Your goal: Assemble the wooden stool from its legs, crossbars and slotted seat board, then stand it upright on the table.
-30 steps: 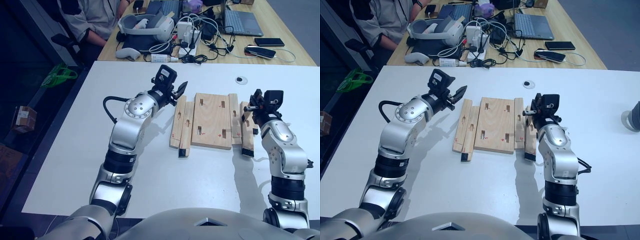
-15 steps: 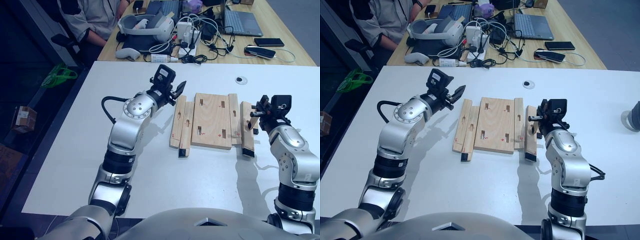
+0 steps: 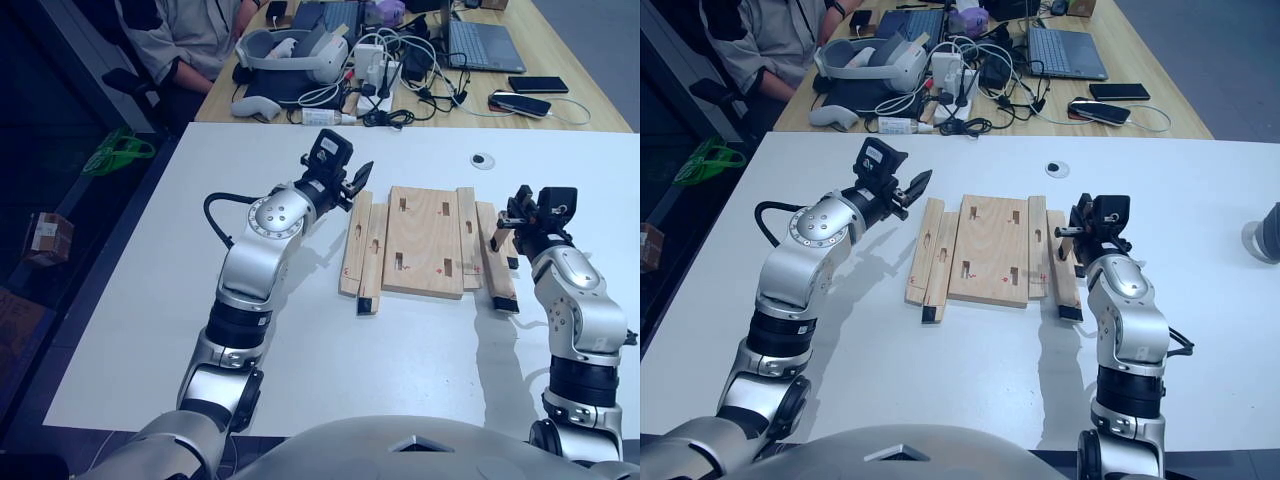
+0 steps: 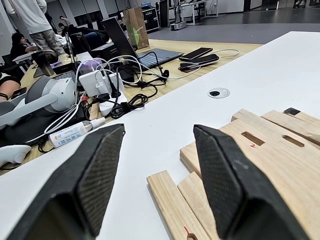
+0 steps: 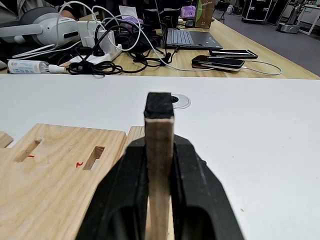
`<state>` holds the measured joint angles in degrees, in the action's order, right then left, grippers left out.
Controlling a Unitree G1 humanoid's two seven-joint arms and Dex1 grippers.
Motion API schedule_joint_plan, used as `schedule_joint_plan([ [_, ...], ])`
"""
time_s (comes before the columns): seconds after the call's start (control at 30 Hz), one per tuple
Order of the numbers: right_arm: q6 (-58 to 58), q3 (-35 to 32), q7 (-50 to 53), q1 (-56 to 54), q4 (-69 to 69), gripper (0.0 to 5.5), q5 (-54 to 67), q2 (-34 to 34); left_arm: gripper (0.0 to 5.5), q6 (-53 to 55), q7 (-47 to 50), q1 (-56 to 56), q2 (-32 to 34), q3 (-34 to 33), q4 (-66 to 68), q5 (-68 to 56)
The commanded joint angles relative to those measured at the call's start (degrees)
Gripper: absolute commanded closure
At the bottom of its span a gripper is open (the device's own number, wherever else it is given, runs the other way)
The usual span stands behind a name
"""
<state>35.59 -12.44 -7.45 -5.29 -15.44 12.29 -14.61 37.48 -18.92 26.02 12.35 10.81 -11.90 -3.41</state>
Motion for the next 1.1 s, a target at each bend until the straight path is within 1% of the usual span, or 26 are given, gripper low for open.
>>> schedule_joint_plan([
  [0.03,-4.04,-0.99,-3.35,6.53,3.54,5.12,1.04,0.06,2.95,-0.46,-0.30,-0.28,0.01,0.34,-0.31,0.19],
  [0.13,-9.06,-0.73,-6.16,10.62,5.55,5.12,1.39,0.43,2.95,-0.82,-0.27,-0.45,0.07,0.27,-0.44,0.23],
  [0.23,-11.25,0.05,-6.46,10.94,7.40,5.12,1.34,0.90,2.95,-0.96,-0.35,-0.33,0.10,0.36,-0.34,0.27],
  [0.47,-13.82,2.15,-4.79,0.53,14.15,5.12,1.48,3.05,2.95,-1.80,-0.66,0.50,-0.05,0.81,0.71,0.57],
  [0.6,-15.53,3.06,-4.56,-1.85,16.44,5.12,1.05,3.66,2.95,-2.35,-0.76,0.67,-0.05,1.18,1.18,0.90],
  [0.77,-17.77,4.00,-5.78,-1.47,17.62,5.12,0.42,2.79,2.95,-2.56,0.04,-0.23,-0.23,0.71,0.46,1.07],
  [0.93,-19.16,3.47,-8.48,3.49,15.40,5.12,1.01,1.06,2.95,-3.64,-0.23,0.58,-0.20,0.76,1.63,1.05],
  [1.1,-20.60,3.68,-10.69,5.41,15.81,5.12,0.86,-0.06,2.95,-4.05,0.33,0.41,-0.32,0.60,1.66,1.29],
])
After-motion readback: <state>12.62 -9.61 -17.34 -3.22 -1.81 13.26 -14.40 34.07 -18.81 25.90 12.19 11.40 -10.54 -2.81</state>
